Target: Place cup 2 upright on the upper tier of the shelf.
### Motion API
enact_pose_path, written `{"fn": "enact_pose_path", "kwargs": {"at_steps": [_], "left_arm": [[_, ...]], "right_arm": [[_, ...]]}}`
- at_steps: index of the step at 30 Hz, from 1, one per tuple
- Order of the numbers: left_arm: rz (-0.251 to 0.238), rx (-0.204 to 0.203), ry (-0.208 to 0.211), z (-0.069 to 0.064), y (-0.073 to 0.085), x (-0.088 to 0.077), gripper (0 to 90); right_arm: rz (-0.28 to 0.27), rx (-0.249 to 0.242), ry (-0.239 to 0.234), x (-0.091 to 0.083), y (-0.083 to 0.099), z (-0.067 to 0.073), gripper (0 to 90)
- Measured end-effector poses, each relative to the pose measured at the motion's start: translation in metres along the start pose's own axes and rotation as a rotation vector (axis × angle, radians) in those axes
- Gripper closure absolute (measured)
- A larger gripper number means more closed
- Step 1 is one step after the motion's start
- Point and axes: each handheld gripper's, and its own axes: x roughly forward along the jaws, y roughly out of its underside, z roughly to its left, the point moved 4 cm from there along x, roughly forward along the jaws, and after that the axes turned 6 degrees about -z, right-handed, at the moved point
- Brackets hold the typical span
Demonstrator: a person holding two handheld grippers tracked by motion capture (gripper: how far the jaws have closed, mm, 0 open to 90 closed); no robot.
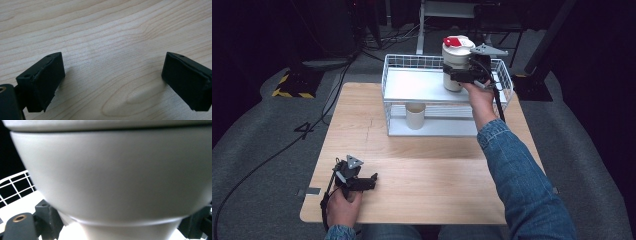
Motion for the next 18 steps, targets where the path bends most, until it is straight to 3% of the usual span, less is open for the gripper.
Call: {"fn": "enact_pose_path", "kwargs": {"at_steps": [6, 18], "left_arm": [[0.000, 0.000, 0.000, 0.0000, 0.0000, 0.0000, 5.3], [0.000, -0.001, 0.001, -0.0001, 0.0000, 0.0000, 5.3]], "right_arm": [[0.007, -0.010, 0.008, 0.0022, 0.0049, -0.0005, 13.5], [0.007, 0.027, -0.004, 0.0000, 0.0092, -0.0053, 13.4]]}}
